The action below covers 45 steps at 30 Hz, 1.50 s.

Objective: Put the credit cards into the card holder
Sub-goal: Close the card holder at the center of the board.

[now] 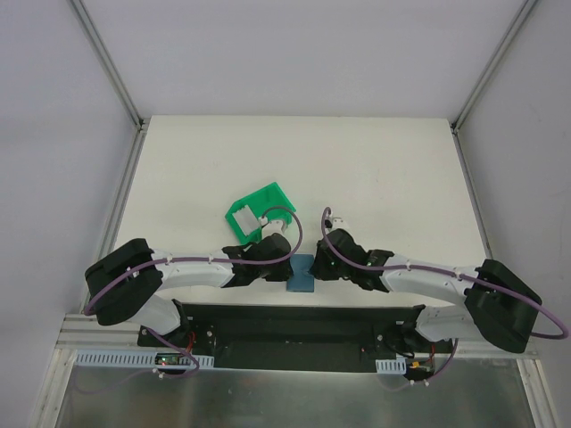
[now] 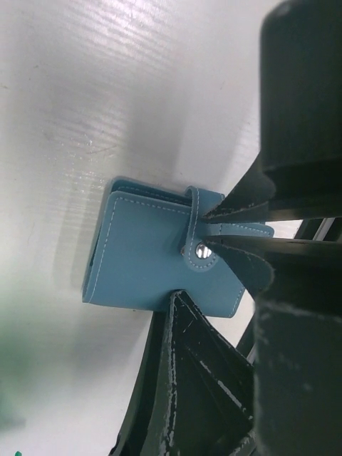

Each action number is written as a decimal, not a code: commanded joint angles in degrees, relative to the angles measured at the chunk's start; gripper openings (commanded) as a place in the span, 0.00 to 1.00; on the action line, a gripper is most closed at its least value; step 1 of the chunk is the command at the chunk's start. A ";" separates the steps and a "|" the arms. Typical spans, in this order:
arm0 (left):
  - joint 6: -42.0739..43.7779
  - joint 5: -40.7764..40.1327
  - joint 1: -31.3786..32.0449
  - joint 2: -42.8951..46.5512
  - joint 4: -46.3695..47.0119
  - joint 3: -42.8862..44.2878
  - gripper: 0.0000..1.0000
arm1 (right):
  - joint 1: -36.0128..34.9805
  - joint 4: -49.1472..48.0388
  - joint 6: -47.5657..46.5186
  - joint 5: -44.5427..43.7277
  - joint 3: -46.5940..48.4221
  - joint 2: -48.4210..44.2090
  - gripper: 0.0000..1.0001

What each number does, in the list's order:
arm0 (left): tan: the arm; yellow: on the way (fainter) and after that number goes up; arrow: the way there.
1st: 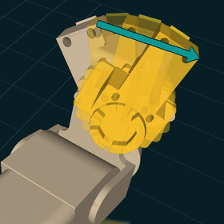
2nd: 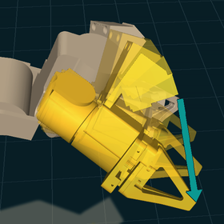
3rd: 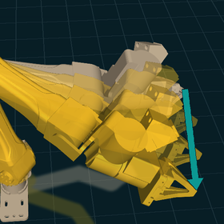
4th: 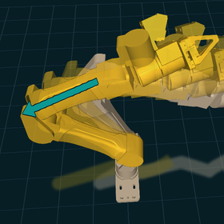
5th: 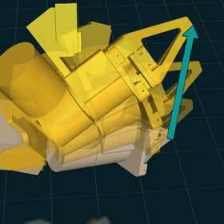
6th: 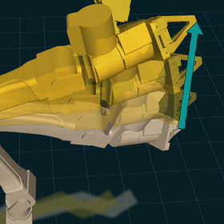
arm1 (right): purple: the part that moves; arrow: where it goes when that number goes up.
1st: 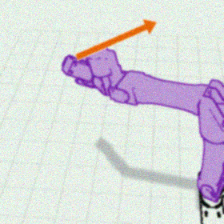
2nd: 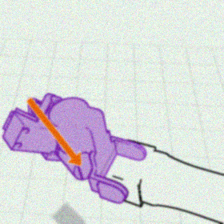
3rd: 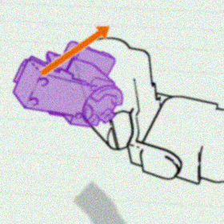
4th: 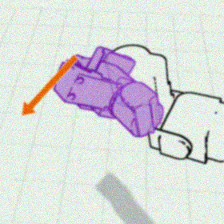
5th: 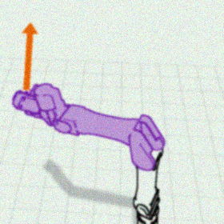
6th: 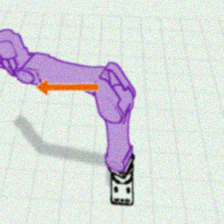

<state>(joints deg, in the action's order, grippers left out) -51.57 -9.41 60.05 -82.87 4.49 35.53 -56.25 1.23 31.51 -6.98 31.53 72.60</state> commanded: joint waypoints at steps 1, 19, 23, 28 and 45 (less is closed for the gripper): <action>1.12 0.80 0.42 -0.80 -2.38 0.86 0.20 | -0.70 -2.64 0.66 0.39 2.57 1.93 0.14; 0.77 2.20 0.50 -0.62 -1.94 0.42 0.22 | -1.67 -4.48 1.63 -0.31 3.10 4.92 0.13; 0.25 2.38 0.68 -0.45 -1.50 -0.02 0.22 | -1.67 -6.15 2.33 -0.49 2.49 5.36 0.13; 0.15 2.55 0.68 -0.54 -1.06 -0.20 0.22 | -1.76 -5.81 2.33 -0.22 2.84 6.24 0.13; 0.24 1.59 0.59 0.16 -0.45 -0.99 0.22 | -0.27 5.97 0.14 0.39 7.67 9.23 0.13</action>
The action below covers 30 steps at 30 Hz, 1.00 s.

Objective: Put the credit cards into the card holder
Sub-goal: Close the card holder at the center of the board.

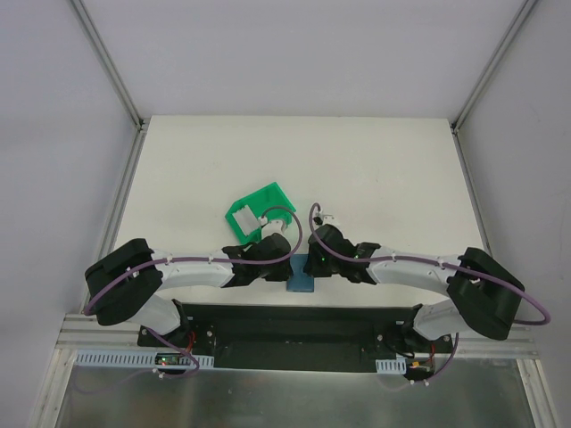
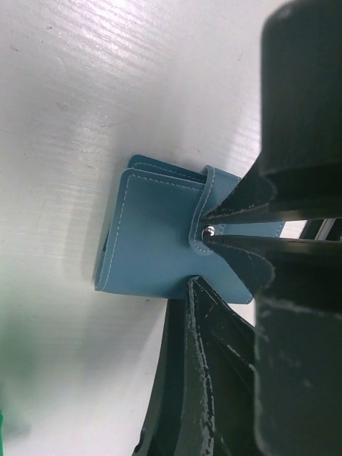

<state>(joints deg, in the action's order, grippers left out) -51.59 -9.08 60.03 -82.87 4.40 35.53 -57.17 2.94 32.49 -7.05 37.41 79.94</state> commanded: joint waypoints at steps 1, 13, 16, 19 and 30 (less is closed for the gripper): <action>0.18 1.26 0.61 0.34 -0.19 -1.16 0.22 | 0.91 4.53 -0.76 0.72 1.88 2.15 0.13; 0.00 1.26 0.61 0.60 1.05 -2.04 0.22 | 2.85 8.22 -3.13 4.15 4.25 5.66 0.14; 0.00 1.17 0.61 0.61 1.13 -2.13 0.22 | 3.03 10.06 -4.10 3.71 5.30 6.37 0.14; 0.00 1.17 0.61 0.87 1.22 -2.22 0.22 | 3.29 12.52 -4.98 3.53 6.27 7.16 0.14; -0.17 1.17 0.61 0.87 1.31 -2.22 0.22 | 3.38 16.04 -6.82 3.45 8.91 10.15 0.14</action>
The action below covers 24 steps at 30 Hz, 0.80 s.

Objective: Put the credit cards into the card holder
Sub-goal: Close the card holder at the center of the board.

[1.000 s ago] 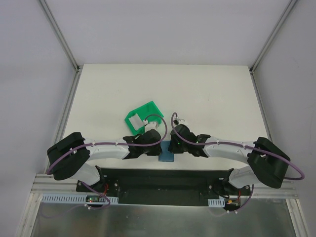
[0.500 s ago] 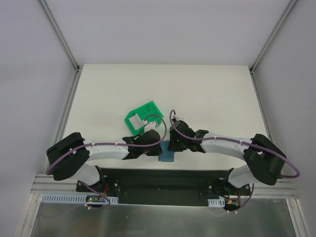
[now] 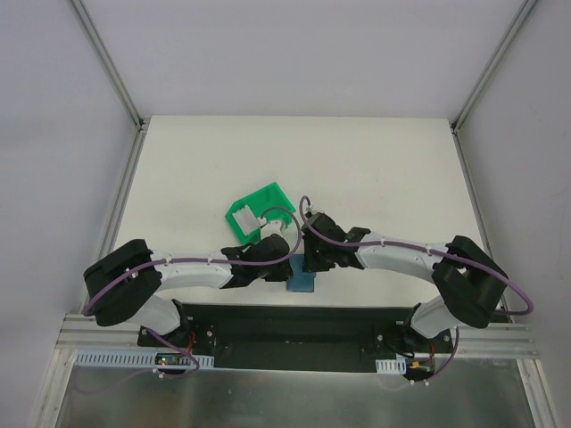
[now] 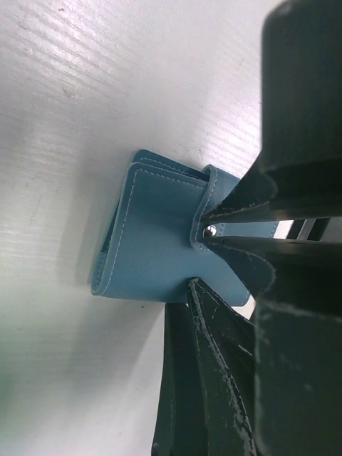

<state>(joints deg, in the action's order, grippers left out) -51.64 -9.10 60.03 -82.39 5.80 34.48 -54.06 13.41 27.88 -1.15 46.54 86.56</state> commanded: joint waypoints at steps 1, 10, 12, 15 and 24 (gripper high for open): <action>-0.04 1.19 0.61 0.39 -0.18 -1.26 0.22 | 0.27 6.01 -2.21 -2.72 0.04 3.61 0.14; -0.13 0.93 0.61 0.65 -0.09 -1.34 0.22 | 0.36 7.86 -3.53 -3.42 1.62 4.14 0.14; -0.22 0.93 0.61 0.74 -0.09 -1.35 0.22 | 0.27 7.95 -3.62 -3.25 1.71 4.14 0.14; -0.13 0.93 0.61 0.65 -0.18 -1.34 0.22 | 0.27 7.95 -3.62 -3.16 1.71 4.49 0.14; -0.31 0.67 0.62 1.09 -0.09 -1.70 0.22 | 0.19 12.95 -5.55 -5.79 3.90 8.97 0.10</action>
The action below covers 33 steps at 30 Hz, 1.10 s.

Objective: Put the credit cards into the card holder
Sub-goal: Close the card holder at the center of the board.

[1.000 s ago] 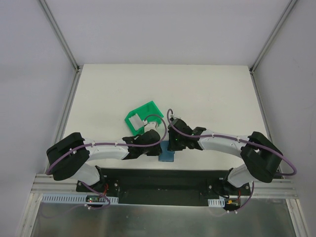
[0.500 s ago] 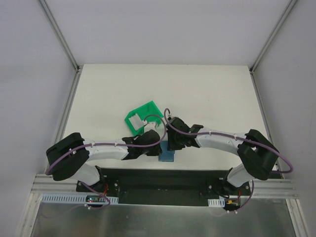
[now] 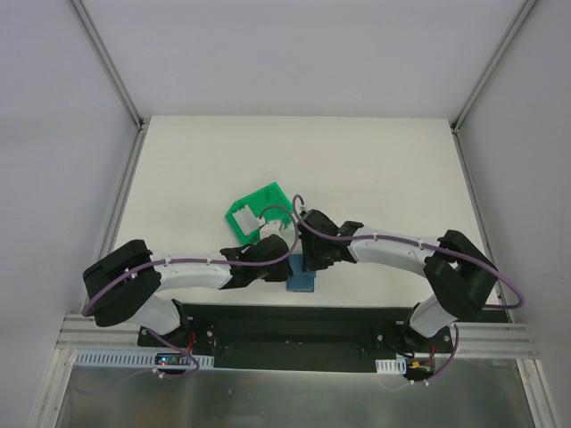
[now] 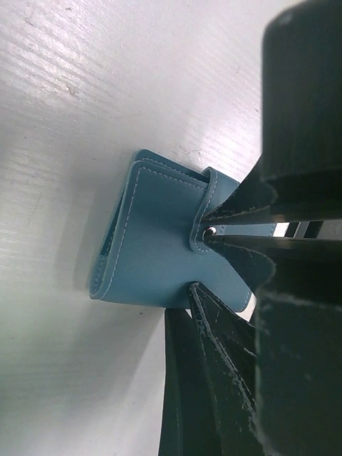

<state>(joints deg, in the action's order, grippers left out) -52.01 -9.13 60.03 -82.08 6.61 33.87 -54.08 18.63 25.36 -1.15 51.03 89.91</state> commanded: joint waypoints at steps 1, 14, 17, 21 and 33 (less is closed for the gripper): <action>0.15 0.60 0.61 0.87 -0.99 -1.08 0.22 | 0.12 8.69 -3.39 -6.23 -0.31 6.24 0.10; -0.28 -0.37 0.61 2.19 -0.46 -2.22 0.22 | 1.17 8.18 -4.88 -3.43 0.30 8.62 0.09; -0.64 -0.81 0.61 2.63 0.33 -3.19 0.22 | 1.35 6.60 -4.10 -3.07 -0.57 6.25 0.09; -0.81 -1.07 0.61 3.07 1.30 -3.81 0.22 | 1.44 2.82 -1.38 -3.60 -2.68 2.65 0.10; 0.15 -0.19 0.70 2.10 2.88 -3.28 0.22 | -0.85 12.13 -2.86 -8.78 4.43 11.07 0.12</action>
<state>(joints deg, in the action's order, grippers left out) -53.01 -9.52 60.03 -80.14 9.61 30.96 -54.98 24.16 24.91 -2.81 56.64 94.17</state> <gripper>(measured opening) 0.225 0.120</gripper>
